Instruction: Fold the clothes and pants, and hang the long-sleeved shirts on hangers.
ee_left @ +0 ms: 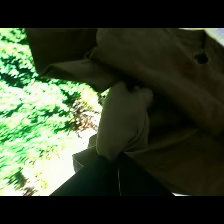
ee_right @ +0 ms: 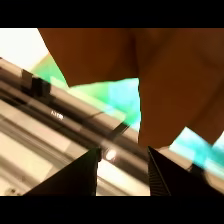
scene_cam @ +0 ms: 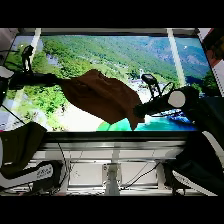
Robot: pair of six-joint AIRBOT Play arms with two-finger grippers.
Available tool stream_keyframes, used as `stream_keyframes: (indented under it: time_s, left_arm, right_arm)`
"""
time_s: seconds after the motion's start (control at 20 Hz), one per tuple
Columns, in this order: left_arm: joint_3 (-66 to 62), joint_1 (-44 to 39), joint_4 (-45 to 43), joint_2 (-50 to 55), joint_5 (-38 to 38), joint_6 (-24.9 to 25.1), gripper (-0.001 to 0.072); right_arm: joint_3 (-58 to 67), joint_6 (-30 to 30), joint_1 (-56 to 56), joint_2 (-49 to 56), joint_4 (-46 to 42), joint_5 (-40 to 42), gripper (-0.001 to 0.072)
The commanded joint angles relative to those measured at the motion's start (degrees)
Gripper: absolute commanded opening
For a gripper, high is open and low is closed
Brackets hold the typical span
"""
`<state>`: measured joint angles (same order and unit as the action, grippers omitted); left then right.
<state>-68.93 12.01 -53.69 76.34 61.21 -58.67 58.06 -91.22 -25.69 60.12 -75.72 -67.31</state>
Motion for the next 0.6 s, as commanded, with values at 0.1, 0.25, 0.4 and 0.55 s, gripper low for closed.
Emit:
stream_keyframes:
  time_s: [0.1, 0.25, 0.4, 0.55]
  left_arm:
    - [-0.1, 0.2, -17.6, -0.1, 4.0, -5.1, 0.0027]
    - [-0.1, 0.2, -19.8, -0.1, 4.0, -7.2, 0.0027]
    - [-0.1, 0.2, -19.8, -0.1, 4.0, -7.1, 0.0028]
    - [-0.1, 0.2, -19.8, -0.1, 4.0, -7.2, 0.0027]
  right_arm:
    - [0.6, 0.5, -0.3, 0.4, -7.5, 27.0, 0.0335]
    - [5.4, -0.5, 11.4, 6.2, -4.2, 28.5, 0.0327]
    - [14.4, 10.2, 19.8, 15.9, 5.1, 18.9, 0.0335]
    - [25.3, 20.2, 22.6, 29.0, 16.9, 0.9, 0.0356]
